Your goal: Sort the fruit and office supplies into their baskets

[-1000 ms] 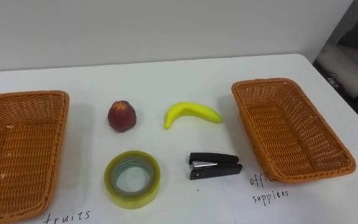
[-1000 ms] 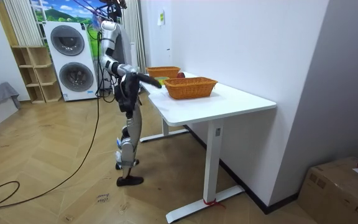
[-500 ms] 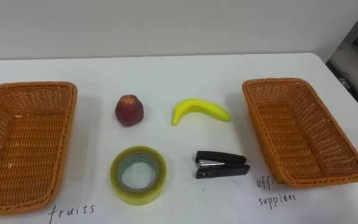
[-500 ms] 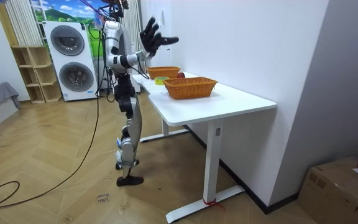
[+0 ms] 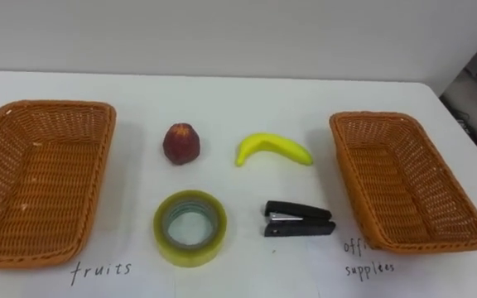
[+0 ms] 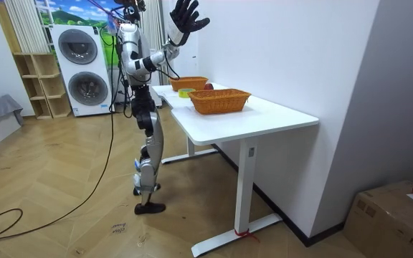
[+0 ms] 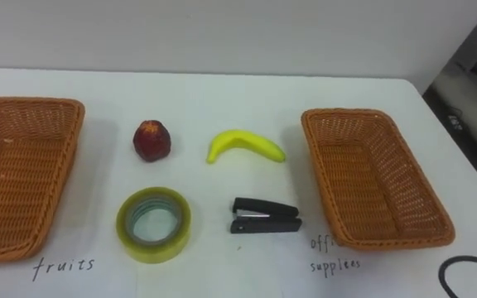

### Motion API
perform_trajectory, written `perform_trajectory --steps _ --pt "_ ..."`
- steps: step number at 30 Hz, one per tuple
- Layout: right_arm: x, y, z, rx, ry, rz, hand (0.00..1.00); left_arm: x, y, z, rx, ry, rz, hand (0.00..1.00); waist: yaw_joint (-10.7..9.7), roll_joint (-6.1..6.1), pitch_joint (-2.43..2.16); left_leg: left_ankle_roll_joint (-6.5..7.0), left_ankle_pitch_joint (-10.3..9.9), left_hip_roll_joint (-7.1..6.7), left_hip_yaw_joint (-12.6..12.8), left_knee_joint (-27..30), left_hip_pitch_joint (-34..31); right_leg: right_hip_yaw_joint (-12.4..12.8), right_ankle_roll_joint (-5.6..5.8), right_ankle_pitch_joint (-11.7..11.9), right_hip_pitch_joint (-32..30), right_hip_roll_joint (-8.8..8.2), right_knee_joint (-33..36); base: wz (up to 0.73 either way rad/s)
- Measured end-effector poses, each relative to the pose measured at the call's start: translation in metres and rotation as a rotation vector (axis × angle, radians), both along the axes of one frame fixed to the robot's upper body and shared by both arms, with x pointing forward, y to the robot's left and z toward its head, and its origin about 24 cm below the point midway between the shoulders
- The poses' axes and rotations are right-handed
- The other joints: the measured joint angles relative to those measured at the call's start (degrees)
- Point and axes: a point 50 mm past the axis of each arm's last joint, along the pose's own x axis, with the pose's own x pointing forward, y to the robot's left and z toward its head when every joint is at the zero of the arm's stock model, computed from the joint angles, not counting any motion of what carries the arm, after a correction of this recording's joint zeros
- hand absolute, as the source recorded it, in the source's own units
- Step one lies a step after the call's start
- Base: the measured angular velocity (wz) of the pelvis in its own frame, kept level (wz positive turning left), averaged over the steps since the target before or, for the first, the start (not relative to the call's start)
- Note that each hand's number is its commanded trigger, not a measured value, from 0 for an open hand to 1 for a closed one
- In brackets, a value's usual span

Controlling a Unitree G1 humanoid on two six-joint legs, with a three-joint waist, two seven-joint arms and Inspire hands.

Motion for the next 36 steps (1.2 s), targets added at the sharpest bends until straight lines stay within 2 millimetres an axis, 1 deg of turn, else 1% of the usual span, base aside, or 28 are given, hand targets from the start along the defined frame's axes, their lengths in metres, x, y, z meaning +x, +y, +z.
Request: perform_trajectory --steps 4,7,9,11,12,16,19,21,23,25,27,31,34,35,36 --pt "0.006 0.006 0.003 -0.026 0.01 0.049 0.0 0.0 0.0 0.0 -0.001 0.004 0.002 0.0 0.07 0.21 0.02 -0.03 0.07 0.02 -0.06 0.26 0.1 -0.15 -0.01 0.01 0.13 0.02 -0.03 0.0" --pt "0.013 0.013 0.004 -0.036 0.017 0.102 0.0 -0.001 -0.001 -0.001 -0.003 0.018 0.0 0.0 0.29 0.3 -0.09 0.01 0.1 -0.02 -0.06 0.28 0.13 -0.37 -0.01 0.01 0.15 -0.08 -0.02 0.0" --pt "0.017 0.02 0.002 -0.048 0.031 0.147 0.0 0.0 -0.003 -0.001 -0.009 0.019 -0.019 0.0 0.38 0.32 -0.1 0.1 0.18 -0.15 -0.56 0.29 0.08 -0.93 -0.01 0.0 0.27 -0.26 -0.06 0.07" --pt "0.019 0.022 0.002 -0.055 0.039 0.169 0.0 0.003 -0.003 -0.002 -0.01 0.014 -0.023 0.0 0.29 0.29 -0.09 0.17 0.24 -0.27 -1.11 0.28 0.09 -1.58 0.0 0.0 0.44 -0.4 -0.08 0.11" --pt "0.021 0.023 0.003 -0.06 0.037 0.182 0.0 0.004 -0.004 -0.002 -0.012 0.012 -0.027 0.0 0.74 0.31 -0.09 0.19 0.27 -0.29 -1.15 0.26 0.13 -1.58 0.01 0.0 0.45 -0.44 -0.09 0.06" --pt "0.026 0.03 0.005 -0.074 0.039 0.224 0.0 0.007 -0.004 -0.002 -0.015 0.009 -0.035 0.0 1.37 0.24 -0.13 0.17 0.35 -0.34 -1.53 0.27 0.13 -1.89 0.01 0.0 0.67 -0.49 -0.12 0.04" --pt "0.029 0.034 0.009 -0.093 0.027 0.261 0.0 0.007 -0.004 -0.002 -0.018 0.01 -0.035 0.0 1.58 0.25 -0.13 0.19 0.45 -0.44 -1.88 0.31 0.04 -2.2 0.01 0.0 0.71 -0.58 -0.09 0.05" --pt "0.028 0.04 0.017 -0.115 -0.001 0.288 0.0 0.007 -0.004 -0.002 -0.018 0.012 -0.035 0.0 1.57 0.34 -0.14 0.24 0.58 -0.57 -2.45 0.36 -0.22 -2.8 0.01 0.0 0.77 -0.73 -0.11 0.14" --pt "0.029 0.045 0.018 -0.122 -0.008 0.311 0.0 0.007 -0.004 -0.002 -0.017 0.012 -0.036 0.0 1.75 0.32 -0.1 0.24 0.81 -0.68 -2.75 0.3 -0.31 -3.11 0.01 0.0 0.82 -0.81 -0.13 0.1" --pt "0.031 0.05 0.018 -0.139 0.005 0.353 0.0 0.007 -0.004 -0.002 -0.017 0.011 -0.037 0.0 1.89 0.35 -0.08 0.2 0.87 -0.67 -2.82 0.3 -0.33 -3.13 0.01 0.0 0.81 -0.82 -0.14 0.02" --pt "0.035 0.055 0.016 -0.156 0.023 0.4 0.0 0.008 -0.003 -0.002 -0.016 0.007 -0.038 0.0 2.44 0.35 -0.08 0.18 0.91 -0.66 -2.85 0.24 -0.34 -3.13 0.01 0.0 0.8 -0.81 -0.13 0.0" --pt "0.038 0.059 0.016 -0.185 0.051 0.452 0.0 0.009 -0.003 -0.002 -0.017 0.006 -0.041 0.0 3.14 0.58 -0.06 0.18 0.91 -0.63 -2.88 -0.12 -0.46 -3.26 0.01 0.01 0.73 -0.83 -0.09 0.0" --pt "0.041 0.064 0.014 -0.203 0.083 0.502 0.0 0.007 -0.004 -0.002 -0.019 0.021 -0.055 0.0 3.23 0.8 -0.1 0.16 0.93 -0.63 -2.89 -0.16 -0.46 -3.24 0.01 0.01 0.77 -0.79 -0.14 0.0" --pt "0.043 0.069 0.012 -0.214 0.096 0.532 0.0 0.006 -0.004 -0.002 -0.023 0.023 -0.055 0.0 3.21 0.91 -0.13 0.15 0.94 -0.64 -2.86 -0.09 -0.45 -3.25 0.0 0.01 0.79 -0.78 -0.17 0.0" --pt "0.045 0.073 0.011 -0.229 0.11 0.566 0.0 0.007 -0.005 -0.002 -0.033 0.023 -0.058 0.0 3.25 0.79 -0.31 0.16 0.96 -0.66 -2.84 -0.02 -0.45 -3.27 0.01 0.01 0.8 -0.79 -0.18 0.0"
